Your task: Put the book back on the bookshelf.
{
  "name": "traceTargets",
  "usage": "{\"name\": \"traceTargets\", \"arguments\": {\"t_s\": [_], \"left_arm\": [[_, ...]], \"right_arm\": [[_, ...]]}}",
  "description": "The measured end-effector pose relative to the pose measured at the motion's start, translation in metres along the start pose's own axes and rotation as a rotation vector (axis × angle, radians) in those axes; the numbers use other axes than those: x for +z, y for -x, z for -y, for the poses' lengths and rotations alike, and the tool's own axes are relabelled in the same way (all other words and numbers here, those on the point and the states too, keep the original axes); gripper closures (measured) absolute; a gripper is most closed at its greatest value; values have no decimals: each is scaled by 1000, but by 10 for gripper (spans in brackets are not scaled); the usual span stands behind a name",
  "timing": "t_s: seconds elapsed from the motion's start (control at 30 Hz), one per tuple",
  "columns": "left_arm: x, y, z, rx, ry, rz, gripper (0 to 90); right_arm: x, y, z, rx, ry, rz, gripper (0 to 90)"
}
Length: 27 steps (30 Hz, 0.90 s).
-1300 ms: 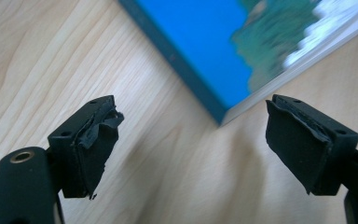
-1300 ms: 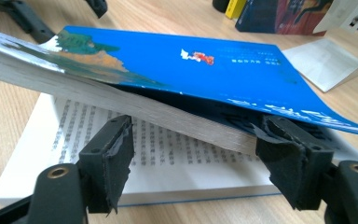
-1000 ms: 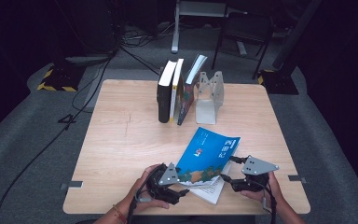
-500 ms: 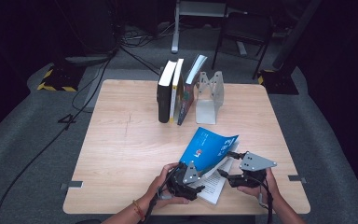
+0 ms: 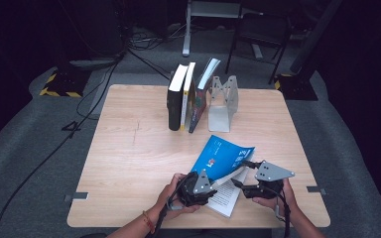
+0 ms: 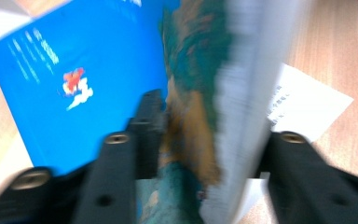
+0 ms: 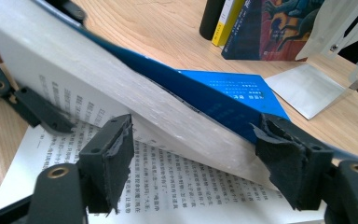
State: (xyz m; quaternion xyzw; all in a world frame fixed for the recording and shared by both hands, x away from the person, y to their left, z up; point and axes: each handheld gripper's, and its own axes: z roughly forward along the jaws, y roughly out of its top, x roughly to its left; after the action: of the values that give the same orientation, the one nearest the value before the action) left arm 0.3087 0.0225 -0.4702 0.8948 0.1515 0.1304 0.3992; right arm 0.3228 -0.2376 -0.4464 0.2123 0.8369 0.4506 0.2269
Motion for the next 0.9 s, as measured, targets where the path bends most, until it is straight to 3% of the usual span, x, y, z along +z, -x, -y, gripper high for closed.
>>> {"name": "traceTargets", "arguments": {"t_s": [0.07,0.2,0.33,0.53,0.67,0.8,0.9], "left_arm": [[-3,3,-2,32,3,-25,670],[-6,0,-2,46,-2,-27,755],[-13,-8,3,60,-4,-3,759],[-21,-15,8,76,-18,-8,750],[-29,-23,15,72,-20,-11,747],[-36,-29,20,67,-25,-14,744],[-45,-38,27,53,-23,-13,743]], "right_arm": [[-1,0,0,0,0,-1,285],[-4,2,1,3,3,-19,303],[-7,3,2,-13,4,-11,329],[-7,4,1,-32,11,-22,337],[1,1,3,-66,-18,-58,337],[10,2,4,-95,-51,-51,335],[28,11,3,-107,-95,-40,299]]}}
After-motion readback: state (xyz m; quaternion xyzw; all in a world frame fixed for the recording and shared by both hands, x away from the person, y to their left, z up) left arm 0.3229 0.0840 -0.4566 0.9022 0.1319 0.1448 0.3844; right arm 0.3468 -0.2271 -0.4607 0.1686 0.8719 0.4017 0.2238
